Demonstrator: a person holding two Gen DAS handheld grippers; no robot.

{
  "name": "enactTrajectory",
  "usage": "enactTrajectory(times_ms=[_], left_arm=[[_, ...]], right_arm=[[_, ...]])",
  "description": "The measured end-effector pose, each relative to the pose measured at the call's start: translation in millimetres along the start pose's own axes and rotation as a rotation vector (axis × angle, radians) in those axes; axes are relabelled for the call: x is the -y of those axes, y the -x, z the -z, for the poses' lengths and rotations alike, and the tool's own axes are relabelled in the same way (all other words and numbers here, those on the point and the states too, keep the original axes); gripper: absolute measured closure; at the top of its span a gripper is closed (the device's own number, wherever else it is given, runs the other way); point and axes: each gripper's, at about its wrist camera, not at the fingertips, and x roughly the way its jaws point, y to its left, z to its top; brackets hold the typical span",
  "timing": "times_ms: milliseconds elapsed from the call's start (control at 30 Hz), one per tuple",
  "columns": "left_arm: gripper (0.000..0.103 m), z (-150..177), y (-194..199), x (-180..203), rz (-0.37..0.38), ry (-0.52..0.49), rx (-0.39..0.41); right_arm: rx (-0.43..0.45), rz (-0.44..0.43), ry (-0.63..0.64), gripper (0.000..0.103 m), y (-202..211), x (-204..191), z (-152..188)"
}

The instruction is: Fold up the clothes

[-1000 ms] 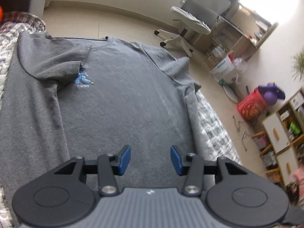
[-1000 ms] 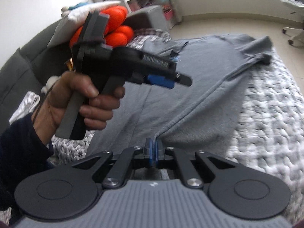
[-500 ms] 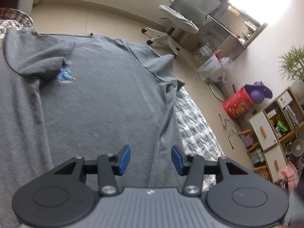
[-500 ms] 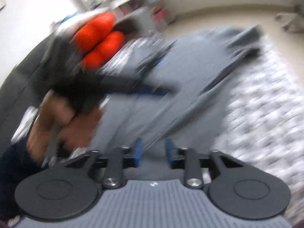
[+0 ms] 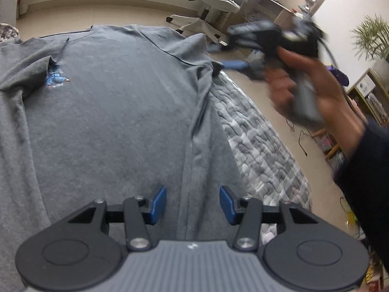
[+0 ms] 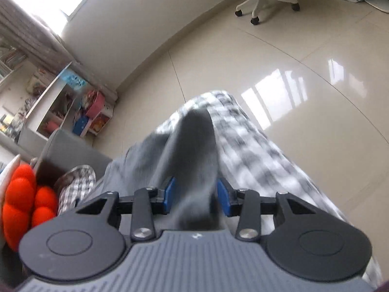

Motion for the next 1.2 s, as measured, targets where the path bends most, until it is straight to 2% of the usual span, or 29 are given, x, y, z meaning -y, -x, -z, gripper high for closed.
enactTrajectory(times_ms=[33, 133, 167, 267, 300, 400, 667, 833, 933, 1033, 1067, 1133, 1167, 1200], left_arm=[[0.055, 2, 0, 2, 0.005, -0.011, -0.004], [0.066, 7, 3, 5, 0.035, -0.03, -0.024], [0.074, 8, 5, 5, 0.05, -0.025, -0.026], [0.09, 13, 11, 7, 0.095, -0.009, -0.035], [0.092, 15, 14, 7, 0.11, -0.004, -0.038], [0.093, 20, 20, 9, 0.155, 0.011, -0.046], [0.093, 27, 37, 17, 0.25, 0.043, -0.025], [0.093, 34, 45, 15, 0.299, 0.05, -0.017], [0.093, 36, 48, 9, 0.303, 0.057, -0.014], [0.093, 38, 51, 4, 0.308, 0.063, -0.011], [0.093, 39, 52, 2, 0.309, 0.065, -0.01], [0.093, 39, 54, -1, 0.314, 0.069, -0.003], [0.093, 39, 55, -2, 0.319, 0.073, 0.0], [0.093, 38, 57, -3, 0.325, 0.077, 0.003]], right_arm=[[0.007, 0.009, 0.015, 0.061, -5, -4, -1], [0.019, 0.065, 0.111, 0.059, -20, -20, -1], [0.021, 0.088, 0.149, 0.059, -25, -26, -1], [0.028, 0.179, 0.274, 0.089, -30, -44, -1], [0.032, 0.175, 0.279, 0.094, -27, -46, -3], [0.067, 0.12, 0.305, 0.096, -14, -59, -5], [0.076, 0.044, 0.568, 0.096, -13, -138, 16], [0.014, 0.009, 0.826, 0.096, -39, -192, 45], [-0.072, 0.0, 1.024, 0.096, -64, -215, 82], [-0.187, -0.055, 1.204, 0.094, -82, -227, 120], [-0.198, -0.073, 1.243, 0.093, -82, -229, 129], [-0.164, -0.128, 1.252, 0.089, -71, -232, 137], [-0.139, -0.171, 1.189, 0.08, -61, -231, 130], [-0.115, -0.206, 1.118, 0.06, -50, -228, 122]])
